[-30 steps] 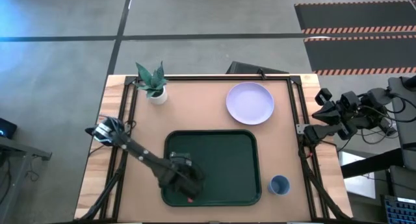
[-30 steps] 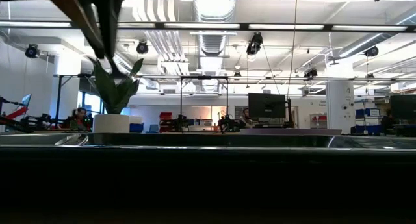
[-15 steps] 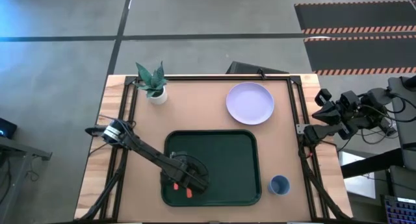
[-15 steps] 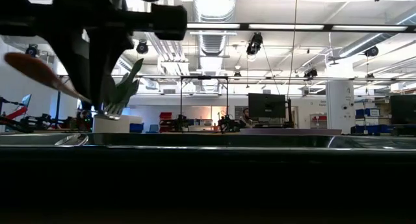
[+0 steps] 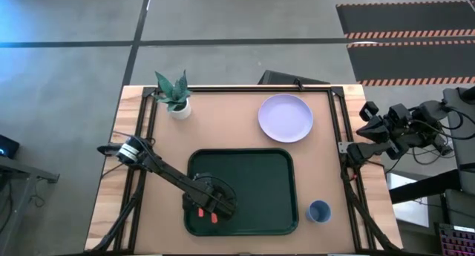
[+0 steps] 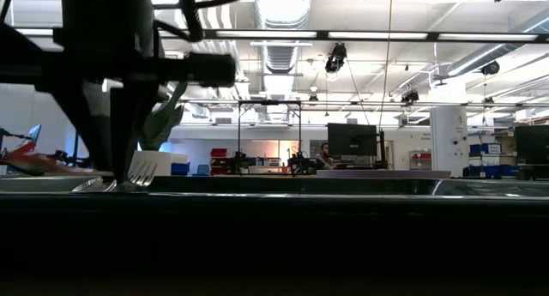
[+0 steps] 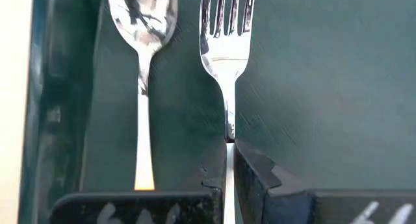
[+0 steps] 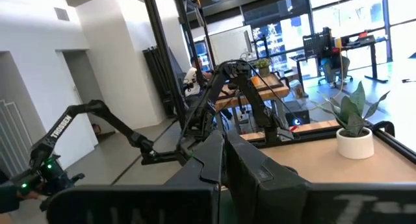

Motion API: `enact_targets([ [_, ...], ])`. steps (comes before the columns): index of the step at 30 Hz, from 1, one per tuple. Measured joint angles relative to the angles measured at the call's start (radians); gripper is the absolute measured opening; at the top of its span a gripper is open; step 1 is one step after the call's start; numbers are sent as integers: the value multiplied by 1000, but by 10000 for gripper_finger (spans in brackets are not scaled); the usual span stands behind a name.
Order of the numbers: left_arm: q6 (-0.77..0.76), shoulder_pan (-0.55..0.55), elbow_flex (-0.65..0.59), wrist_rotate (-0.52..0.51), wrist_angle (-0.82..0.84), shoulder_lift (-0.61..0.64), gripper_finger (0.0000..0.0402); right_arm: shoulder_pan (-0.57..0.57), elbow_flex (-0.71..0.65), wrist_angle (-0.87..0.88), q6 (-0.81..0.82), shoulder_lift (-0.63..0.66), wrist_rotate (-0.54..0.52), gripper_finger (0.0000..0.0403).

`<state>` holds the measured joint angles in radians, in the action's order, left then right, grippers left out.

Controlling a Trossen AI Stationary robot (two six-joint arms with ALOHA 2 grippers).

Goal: Pick and place plate/cup/fork/spoon on tray
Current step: Put the orange fork to the right of the orange spoon on the dark green tray

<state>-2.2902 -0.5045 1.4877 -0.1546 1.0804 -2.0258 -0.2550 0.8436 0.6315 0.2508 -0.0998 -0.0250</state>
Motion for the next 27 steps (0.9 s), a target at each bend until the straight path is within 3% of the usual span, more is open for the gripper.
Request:
enact_targets([
  [18, 22, -2, -115, -5, -115, 9, 2, 0, 0, -13, 1, 0, -1, 9],
  [27, 81, -2, -113, -21, -97, 30, 52, 0, 0, -12, 0, 0, -1, 9],
])
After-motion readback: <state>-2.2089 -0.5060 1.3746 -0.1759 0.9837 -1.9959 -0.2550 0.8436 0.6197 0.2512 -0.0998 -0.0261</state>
